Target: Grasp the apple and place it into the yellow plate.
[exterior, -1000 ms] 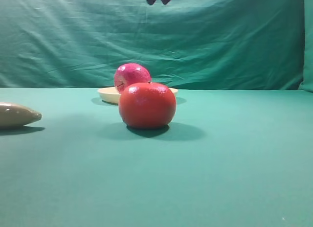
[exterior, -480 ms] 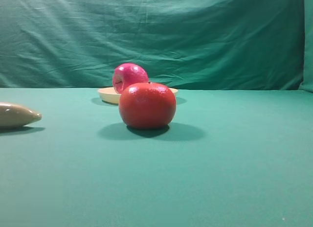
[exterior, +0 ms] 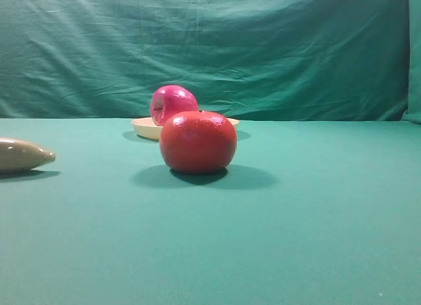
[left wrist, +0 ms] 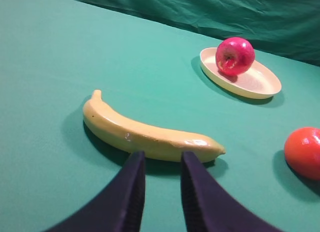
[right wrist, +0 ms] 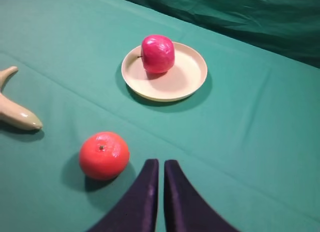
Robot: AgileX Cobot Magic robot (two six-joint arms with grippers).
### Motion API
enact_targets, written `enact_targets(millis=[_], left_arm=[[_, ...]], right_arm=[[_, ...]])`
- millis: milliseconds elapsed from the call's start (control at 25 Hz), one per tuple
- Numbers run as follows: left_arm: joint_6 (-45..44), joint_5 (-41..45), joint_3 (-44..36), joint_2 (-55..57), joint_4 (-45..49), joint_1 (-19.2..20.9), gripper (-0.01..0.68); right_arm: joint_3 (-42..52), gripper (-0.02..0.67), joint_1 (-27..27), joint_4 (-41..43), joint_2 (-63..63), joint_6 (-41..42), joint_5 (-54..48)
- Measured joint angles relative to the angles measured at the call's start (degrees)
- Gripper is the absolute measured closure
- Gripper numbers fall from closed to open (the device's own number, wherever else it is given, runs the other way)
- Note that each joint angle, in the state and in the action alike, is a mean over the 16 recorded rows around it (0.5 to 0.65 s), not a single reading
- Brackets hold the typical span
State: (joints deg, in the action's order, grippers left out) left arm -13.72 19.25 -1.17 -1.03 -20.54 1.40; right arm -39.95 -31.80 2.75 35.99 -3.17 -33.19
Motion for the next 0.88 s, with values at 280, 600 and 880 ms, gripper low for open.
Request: enact_targets(millis=[280, 600, 880], left_arm=[[0.0, 0.0, 0.0, 0.0, 0.0, 0.0, 0.516], [0.0, 0.0, 0.0, 0.0, 0.0, 0.0, 0.516], [0.0, 0.0, 0.0, 0.0, 0.0, 0.0, 0.516]], right_arm=[[1.61, 0.649, 0.0, 0.68, -8.38, 0.11, -2.52], [2.7, 0.649, 2.53, 1.55, -13.02, 0.15, -3.26], [7.54, 0.649, 10.12, 1.61, -18.84, 0.12, -2.45]])
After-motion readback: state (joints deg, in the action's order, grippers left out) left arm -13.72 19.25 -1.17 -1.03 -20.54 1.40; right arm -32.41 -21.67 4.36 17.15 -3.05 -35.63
